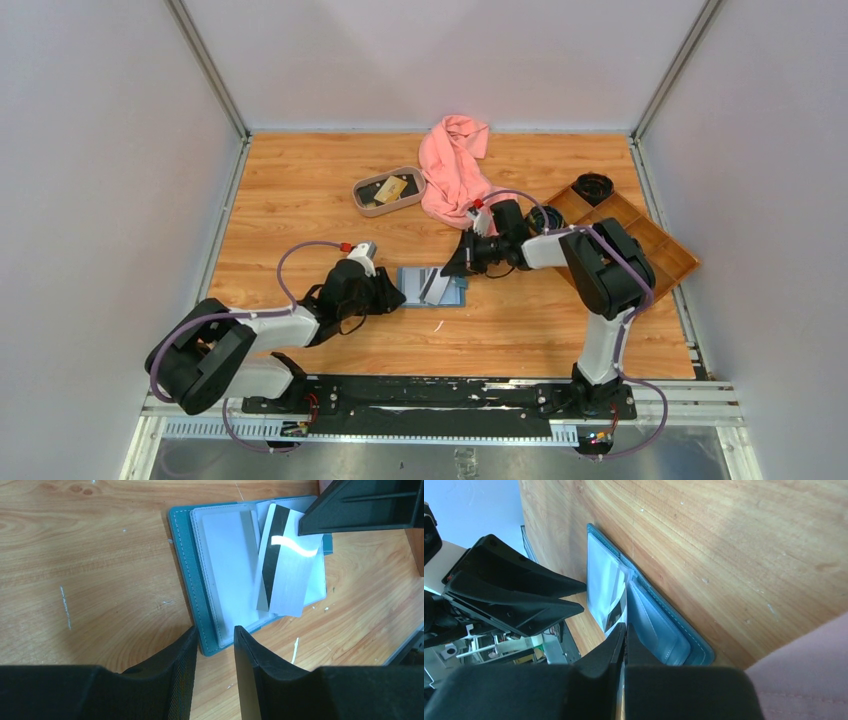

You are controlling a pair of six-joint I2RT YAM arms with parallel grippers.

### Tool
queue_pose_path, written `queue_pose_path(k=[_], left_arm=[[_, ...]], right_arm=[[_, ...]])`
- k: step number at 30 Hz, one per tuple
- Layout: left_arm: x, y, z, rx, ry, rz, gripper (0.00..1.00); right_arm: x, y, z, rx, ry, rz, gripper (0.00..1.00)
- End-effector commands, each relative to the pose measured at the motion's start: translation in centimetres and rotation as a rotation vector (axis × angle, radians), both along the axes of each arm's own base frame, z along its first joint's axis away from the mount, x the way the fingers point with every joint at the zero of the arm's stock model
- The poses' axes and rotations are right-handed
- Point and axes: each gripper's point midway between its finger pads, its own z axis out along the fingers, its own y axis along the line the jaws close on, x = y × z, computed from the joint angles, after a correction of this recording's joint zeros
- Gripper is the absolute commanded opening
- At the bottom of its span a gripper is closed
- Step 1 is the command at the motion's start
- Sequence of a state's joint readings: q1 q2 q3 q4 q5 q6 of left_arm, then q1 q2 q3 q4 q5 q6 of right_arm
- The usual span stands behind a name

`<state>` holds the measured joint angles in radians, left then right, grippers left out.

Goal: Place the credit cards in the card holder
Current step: Insert the credit card into the card holder.

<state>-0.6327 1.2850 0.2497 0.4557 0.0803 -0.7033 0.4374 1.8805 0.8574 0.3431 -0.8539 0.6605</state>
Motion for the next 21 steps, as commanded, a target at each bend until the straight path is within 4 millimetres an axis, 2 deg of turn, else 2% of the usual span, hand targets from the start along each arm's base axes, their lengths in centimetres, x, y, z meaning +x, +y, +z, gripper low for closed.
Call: queue_pose_path(k=[1, 10, 21], left_arm=[[-0.1, 0.1, -0.6, 0.027, 0.015, -0.028, 0.39], [0.1, -0.3, -0.8, 0.024, 0.034, -0.052, 0.39], [0.3, -0.2, -1.0, 0.025, 0.045, -0.059, 0.39]], right_arm=[[-1.0, 0.4, -0.8, -0.020, 0.013, 0.069, 0.00], [-1.4, 1.1, -1.2, -0.017, 0.043, 0.118, 0.00], [-1.6, 1.0, -2.2, -0.051, 0.103, 0.115, 0.00]])
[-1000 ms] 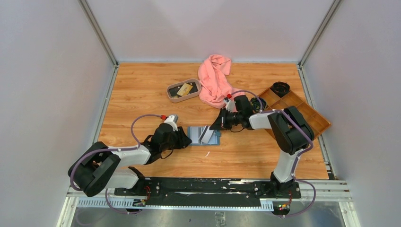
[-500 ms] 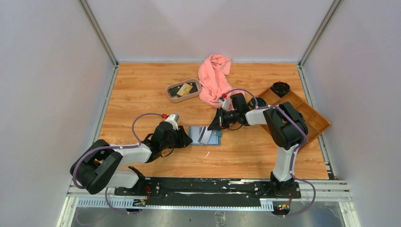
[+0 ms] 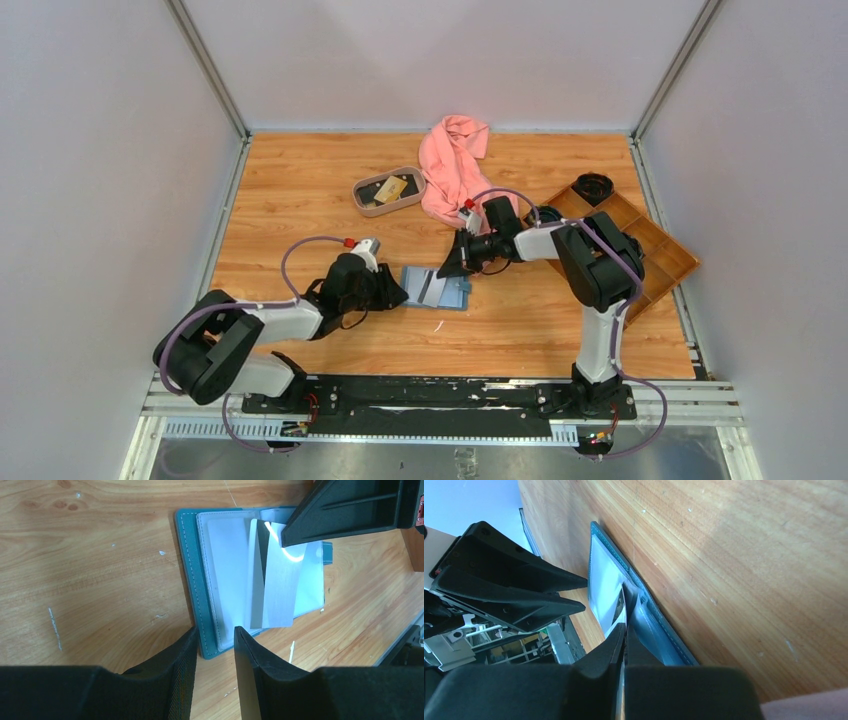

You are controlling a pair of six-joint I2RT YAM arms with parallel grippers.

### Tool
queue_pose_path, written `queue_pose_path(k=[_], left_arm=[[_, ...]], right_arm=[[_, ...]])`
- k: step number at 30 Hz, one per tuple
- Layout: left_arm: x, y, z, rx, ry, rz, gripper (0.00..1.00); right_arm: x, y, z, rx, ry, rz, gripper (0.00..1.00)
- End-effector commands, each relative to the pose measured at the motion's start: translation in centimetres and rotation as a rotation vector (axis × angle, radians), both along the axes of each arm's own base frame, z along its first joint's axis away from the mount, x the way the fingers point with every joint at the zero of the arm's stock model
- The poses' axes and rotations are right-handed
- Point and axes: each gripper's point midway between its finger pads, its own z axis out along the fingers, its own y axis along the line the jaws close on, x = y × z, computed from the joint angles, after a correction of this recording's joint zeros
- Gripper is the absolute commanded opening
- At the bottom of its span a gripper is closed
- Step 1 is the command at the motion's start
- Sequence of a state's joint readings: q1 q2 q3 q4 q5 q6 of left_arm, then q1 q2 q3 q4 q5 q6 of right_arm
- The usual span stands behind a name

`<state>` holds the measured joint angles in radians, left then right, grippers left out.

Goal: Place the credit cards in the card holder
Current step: Insert the credit card into the card holder.

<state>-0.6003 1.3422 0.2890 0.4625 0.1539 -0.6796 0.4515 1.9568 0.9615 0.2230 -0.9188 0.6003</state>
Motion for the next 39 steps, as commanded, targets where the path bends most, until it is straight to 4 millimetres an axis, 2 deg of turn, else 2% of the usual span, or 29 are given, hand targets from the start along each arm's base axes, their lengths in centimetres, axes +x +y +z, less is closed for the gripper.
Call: queue_pose_path(k=[1, 16, 19, 23, 27, 28, 29, 30, 39], left_arm=[[-0.2, 0.3, -1.0, 0.037, 0.026, -0.022, 0.39], [-0.4, -1.2, -0.4, -0.002, 0.040, -0.096, 0.43], [-0.7, -1.5, -0.2, -0.018, 0.050, -0.117, 0.50], [-0.9, -2.0, 0.4, -0.035, 0.040, -0.151, 0.67], [-0.7, -1.6, 0.7, -0.022, 0.007, -0.139, 0.77], [-0.6, -1.4, 0.7, -0.018, 0.001, -0.130, 0.82], [-0.5, -1.4, 0.8, -0.014, -0.004, -0.121, 0.94], [-0.4, -1.3, 0.7, -0.004, -0.008, -0.111, 0.99], [0.7, -0.5, 0.9, 0.191, -0.063, -0.061, 1.00]], right_arm=[[-1.3, 0.1, -1.8, -0.051, 0.052, 0.031, 0.00], [-1.1, 1.6, -1.9, -0.035, 0.075, 0.069, 0.00], [-1.1, 1.8, -1.9, -0.030, 0.084, 0.070, 0.00], [-1.1, 1.8, -1.8, -0.026, 0.079, 0.070, 0.00], [-1.0, 1.8, -1.6, -0.022, 0.074, 0.070, 0.00], [-1.0, 1.8, -1.6, -0.022, 0.075, 0.071, 0.00], [-1.0, 1.8, -1.7, -0.023, 0.077, 0.071, 0.00], [-1.1, 1.8, -1.7, -0.023, 0.080, 0.070, 0.00], [-1.0, 1.9, -1.3, -0.016, 0.078, 0.070, 0.01]])
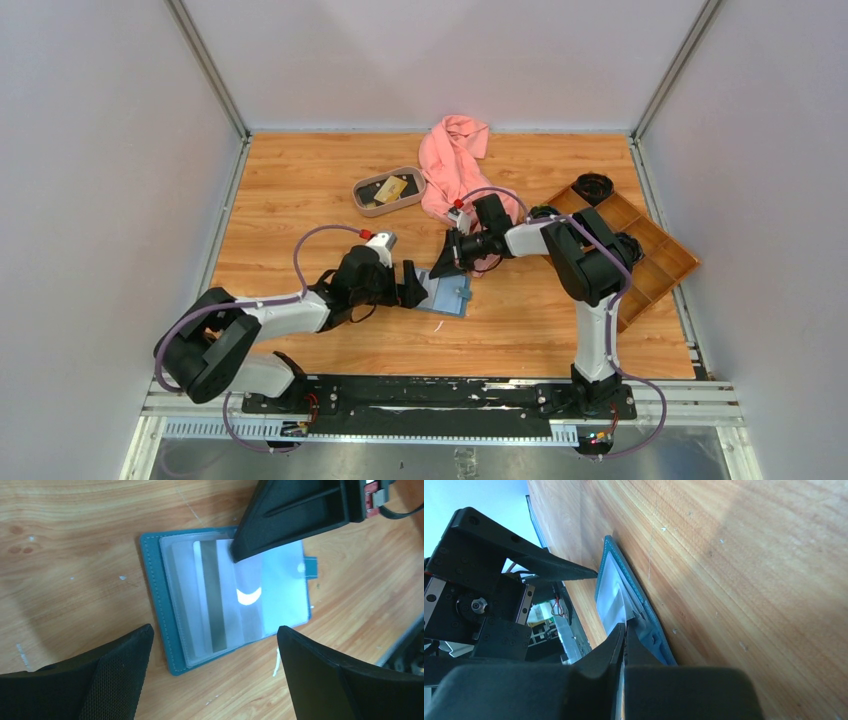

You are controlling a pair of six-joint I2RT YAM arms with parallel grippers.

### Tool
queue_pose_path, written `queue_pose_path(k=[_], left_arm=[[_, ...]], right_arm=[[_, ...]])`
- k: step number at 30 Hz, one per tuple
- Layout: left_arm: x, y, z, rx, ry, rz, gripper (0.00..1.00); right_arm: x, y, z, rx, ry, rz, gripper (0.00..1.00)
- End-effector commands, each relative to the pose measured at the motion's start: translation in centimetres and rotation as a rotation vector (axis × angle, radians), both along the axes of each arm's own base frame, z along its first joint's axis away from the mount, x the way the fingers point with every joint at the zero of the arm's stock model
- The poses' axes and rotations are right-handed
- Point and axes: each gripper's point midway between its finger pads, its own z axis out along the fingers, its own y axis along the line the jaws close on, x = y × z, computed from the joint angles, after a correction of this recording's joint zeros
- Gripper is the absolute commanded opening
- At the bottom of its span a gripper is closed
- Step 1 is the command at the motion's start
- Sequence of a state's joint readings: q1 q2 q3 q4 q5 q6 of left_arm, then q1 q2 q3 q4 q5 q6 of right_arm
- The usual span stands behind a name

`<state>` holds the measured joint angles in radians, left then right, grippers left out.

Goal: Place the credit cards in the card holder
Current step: Insert the credit card into the card holder.

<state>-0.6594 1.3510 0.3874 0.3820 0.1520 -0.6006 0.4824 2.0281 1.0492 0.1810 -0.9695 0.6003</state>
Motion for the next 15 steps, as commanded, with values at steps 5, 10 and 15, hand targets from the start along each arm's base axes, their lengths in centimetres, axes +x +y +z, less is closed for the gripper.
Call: queue_pose_path(k=[5, 10, 15], left_arm=[[0.5, 1.6, -0.2, 0.261, -0.052, 0.049, 1.00], [0.6, 0.9, -0.6, 0.334, -0.043, 0.065, 1.00], [0.9, -0.2, -0.4, 0.366, -0.062, 0.075, 1.00]], right_arm=[[-0.8, 0.1, -1.2, -0.041, 0.036, 0.007, 0.01], [-0.8, 0.1, -1.2, -0.042, 0.036, 0.008, 0.01], [-0.9, 0.1, -1.1, -0.040, 0.048, 0.005, 0.02]])
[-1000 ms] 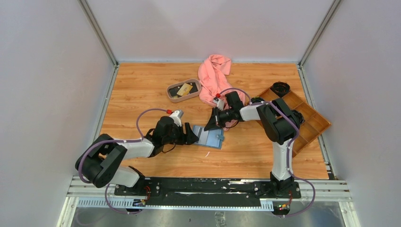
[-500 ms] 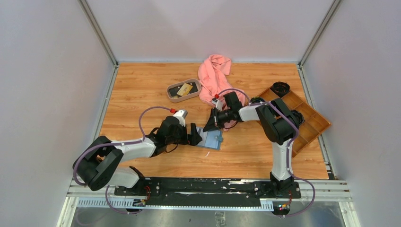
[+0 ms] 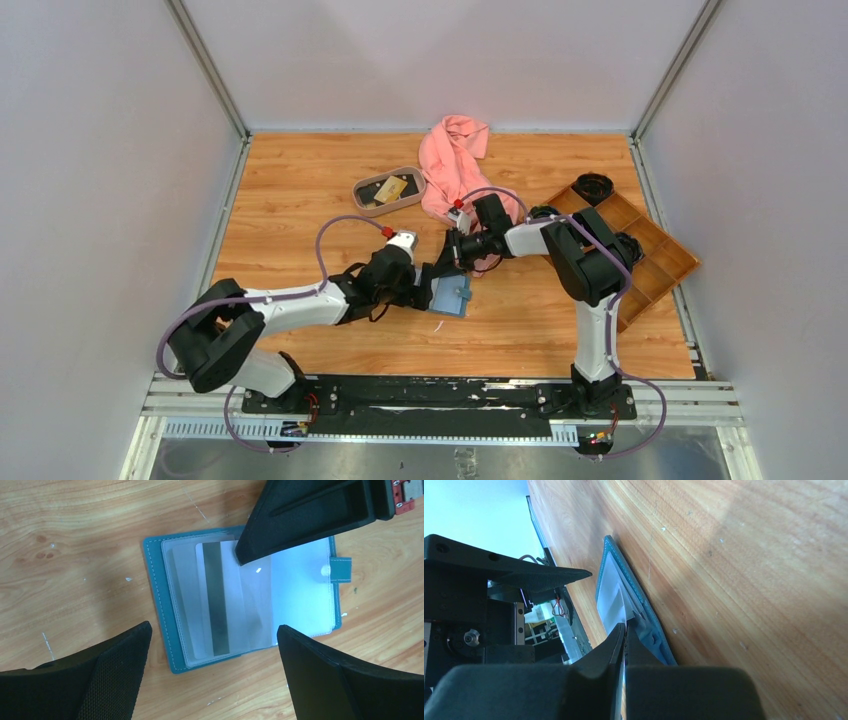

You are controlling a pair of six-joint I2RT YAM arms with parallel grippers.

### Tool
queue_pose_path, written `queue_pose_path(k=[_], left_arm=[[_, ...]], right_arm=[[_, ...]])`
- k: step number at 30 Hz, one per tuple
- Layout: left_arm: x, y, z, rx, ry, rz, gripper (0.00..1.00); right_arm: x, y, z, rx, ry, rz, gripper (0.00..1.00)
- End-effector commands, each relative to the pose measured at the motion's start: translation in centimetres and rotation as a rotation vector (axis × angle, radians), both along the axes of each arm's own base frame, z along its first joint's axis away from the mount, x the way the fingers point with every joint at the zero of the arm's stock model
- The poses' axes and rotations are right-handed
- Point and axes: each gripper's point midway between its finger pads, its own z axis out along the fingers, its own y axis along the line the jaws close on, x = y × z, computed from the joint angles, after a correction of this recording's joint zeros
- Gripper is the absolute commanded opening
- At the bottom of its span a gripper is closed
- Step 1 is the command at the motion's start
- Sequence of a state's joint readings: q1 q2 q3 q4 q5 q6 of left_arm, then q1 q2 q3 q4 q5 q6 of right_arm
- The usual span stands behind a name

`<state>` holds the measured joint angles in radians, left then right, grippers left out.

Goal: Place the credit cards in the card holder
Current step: Insert the credit card into the card holder.

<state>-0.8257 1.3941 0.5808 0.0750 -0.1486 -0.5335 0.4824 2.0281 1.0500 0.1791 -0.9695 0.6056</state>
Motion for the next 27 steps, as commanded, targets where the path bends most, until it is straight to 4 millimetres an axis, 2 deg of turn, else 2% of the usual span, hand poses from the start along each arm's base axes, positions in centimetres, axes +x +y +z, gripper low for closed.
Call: queue_pose_path(k=[1, 4, 11, 19, 24, 27], left_arm=[[0.7, 0.6, -0.5, 0.111, -0.020, 0.063, 1.00], [0.7, 0.8, -1.0, 0.194, -0.011, 0.084, 1.00], [0.6, -0.9, -1.6, 0.190, -0.005, 0.066, 1.00], [1.1, -1.4, -1.9, 0.239, -0.016, 0.073, 1.00], [1.2, -0.7, -2.3, 0.271, -0.022, 0.094, 0.95], [1.2, -0.4, -2.4, 0.275, -0.028, 0.104, 0.89]], right_arm=[[-0.9, 0.1, -1.1, -0.039, 0.045, 0.007, 0.02], [-0.9, 0.1, -1.1, -0.039, 0.048, 0.005, 0.03], [-0.9, 0.1, -1.1, -0.039, 0.051, 0.004, 0.04], [-0.9, 0.2, -0.9, -0.034, 0.051, 0.006, 0.06], [-1.0, 0.2, -1.0, -0.035, 0.054, 0.007, 0.09], [-0.9, 0.2, -1.0, -0.035, 0.051, 0.011, 0.13]])
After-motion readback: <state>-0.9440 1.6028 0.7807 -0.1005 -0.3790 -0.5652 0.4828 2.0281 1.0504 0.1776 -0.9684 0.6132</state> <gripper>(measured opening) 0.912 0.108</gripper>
